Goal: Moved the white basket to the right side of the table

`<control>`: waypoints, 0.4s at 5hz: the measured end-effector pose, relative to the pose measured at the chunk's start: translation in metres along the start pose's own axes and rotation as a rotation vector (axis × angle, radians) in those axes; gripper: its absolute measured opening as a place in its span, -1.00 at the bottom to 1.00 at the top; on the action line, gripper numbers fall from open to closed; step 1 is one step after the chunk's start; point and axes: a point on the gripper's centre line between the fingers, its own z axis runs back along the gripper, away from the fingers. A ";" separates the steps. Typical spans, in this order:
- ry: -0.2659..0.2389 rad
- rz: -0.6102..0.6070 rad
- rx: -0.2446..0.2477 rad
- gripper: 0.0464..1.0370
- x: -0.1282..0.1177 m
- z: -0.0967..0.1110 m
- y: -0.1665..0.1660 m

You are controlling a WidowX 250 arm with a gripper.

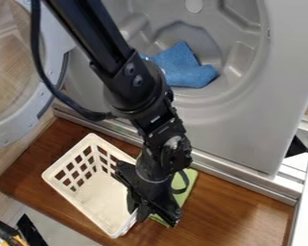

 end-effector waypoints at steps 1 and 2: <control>0.011 -0.013 0.027 -0.88 0.000 0.005 0.005; -0.031 -0.036 0.055 -0.89 0.008 0.021 0.005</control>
